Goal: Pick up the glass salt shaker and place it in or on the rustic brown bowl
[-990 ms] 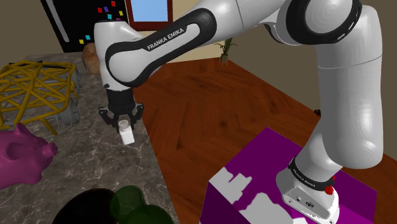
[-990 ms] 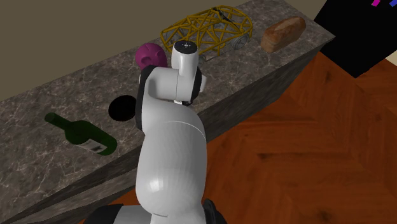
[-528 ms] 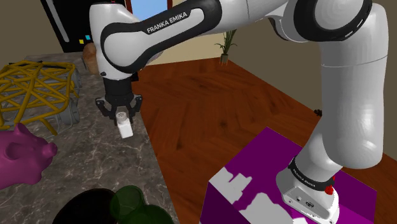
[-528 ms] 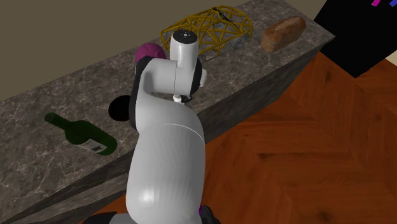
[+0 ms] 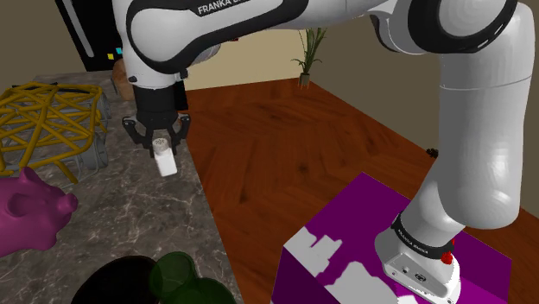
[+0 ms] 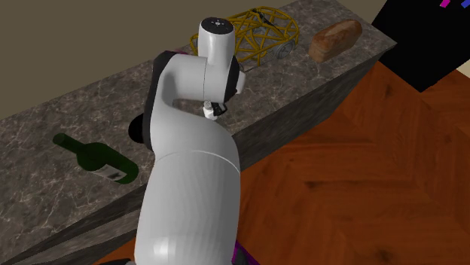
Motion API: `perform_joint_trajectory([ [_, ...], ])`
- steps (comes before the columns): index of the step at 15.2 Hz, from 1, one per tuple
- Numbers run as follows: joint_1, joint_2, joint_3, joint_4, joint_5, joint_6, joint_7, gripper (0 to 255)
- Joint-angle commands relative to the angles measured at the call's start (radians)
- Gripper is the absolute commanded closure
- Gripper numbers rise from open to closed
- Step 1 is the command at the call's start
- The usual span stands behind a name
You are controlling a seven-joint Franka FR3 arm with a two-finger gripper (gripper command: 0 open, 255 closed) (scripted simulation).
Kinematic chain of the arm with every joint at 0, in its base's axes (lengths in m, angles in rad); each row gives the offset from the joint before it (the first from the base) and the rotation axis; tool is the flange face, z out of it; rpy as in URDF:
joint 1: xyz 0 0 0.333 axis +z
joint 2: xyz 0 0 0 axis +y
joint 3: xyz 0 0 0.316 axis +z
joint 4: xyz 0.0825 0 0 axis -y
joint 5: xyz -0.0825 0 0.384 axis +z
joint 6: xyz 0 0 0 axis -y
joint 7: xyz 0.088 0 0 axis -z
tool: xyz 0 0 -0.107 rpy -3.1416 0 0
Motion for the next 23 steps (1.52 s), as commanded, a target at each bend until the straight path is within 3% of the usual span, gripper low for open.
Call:
perform_joint_trajectory([
  [1,0.001,-0.004,0.002,0.020,0.002,-0.024,0.000,255],
  [7,0.003,-0.016,0.005,0.072,0.007,-0.087,0.002,255],
  [15,0.106,-0.064,0.052,0.004,0.004,-0.050,0.160,255],
  [23,0.238,-0.049,0.091,0.024,-0.029,-0.045,0.334,255],
])
